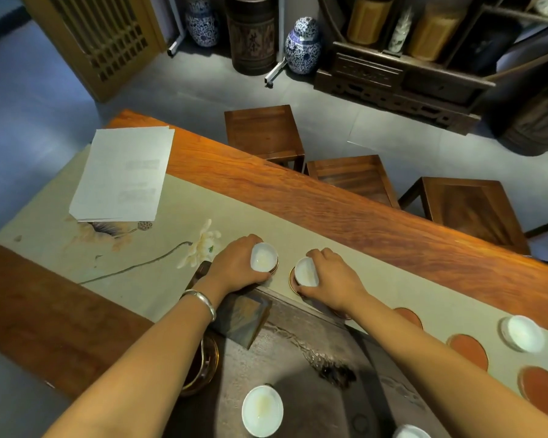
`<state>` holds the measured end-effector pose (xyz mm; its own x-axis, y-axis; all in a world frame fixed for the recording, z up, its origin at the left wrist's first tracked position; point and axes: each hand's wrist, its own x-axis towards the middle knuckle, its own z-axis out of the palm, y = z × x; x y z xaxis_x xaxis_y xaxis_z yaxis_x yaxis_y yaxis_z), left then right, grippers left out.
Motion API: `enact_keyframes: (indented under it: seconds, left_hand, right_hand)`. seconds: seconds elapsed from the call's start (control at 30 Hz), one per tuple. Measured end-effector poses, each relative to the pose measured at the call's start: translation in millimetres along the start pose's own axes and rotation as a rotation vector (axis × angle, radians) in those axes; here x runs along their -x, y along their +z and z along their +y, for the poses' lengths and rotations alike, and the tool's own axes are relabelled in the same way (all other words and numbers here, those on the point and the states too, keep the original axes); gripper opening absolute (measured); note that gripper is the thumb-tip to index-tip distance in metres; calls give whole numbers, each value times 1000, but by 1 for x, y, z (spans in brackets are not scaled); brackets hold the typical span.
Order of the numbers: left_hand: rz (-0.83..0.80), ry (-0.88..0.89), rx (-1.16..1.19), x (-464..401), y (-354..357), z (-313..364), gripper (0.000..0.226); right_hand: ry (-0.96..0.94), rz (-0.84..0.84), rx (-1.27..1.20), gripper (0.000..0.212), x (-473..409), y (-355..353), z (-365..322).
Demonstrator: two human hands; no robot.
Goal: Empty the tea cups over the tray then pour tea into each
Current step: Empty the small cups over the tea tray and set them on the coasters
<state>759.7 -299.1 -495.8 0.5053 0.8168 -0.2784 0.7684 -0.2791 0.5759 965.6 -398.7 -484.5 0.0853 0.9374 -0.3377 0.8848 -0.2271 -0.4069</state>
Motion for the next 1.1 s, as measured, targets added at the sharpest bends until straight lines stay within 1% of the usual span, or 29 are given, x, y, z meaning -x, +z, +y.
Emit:
enact_keyframes:
  seconds: [0.2,0.37,0.67,0.83,0.9,1.03,1.1]
  left_hand:
    - [-8,6,-5,-2,3,-2,64]
    - [-2,43,4,-7,6,-1,62]
    - [5,5,7,-6,7,-2,62]
    - [-27,-19,-27,-7,5,0,63]
    - [-43,-33,-41,-6,4,0,67]
    - [-37,-57,-30,-1,-1,4,98]
    - [-15,-68,-16,5,-3,6,105]
  right_hand:
    - [-13,-67,33,67,-6,5,1]
    - [-9,-69,33,68,-8,9,3]
    - [4,-105,45,69,-10,6,1]
    - [17,-127,59,72,-9,3,-3]
    - [22,-140,72,77,-9,3,-5]
    - [43,-145,35,89,-6,-2,-9]
    - [49,-129,17,91,1,-8,-9]
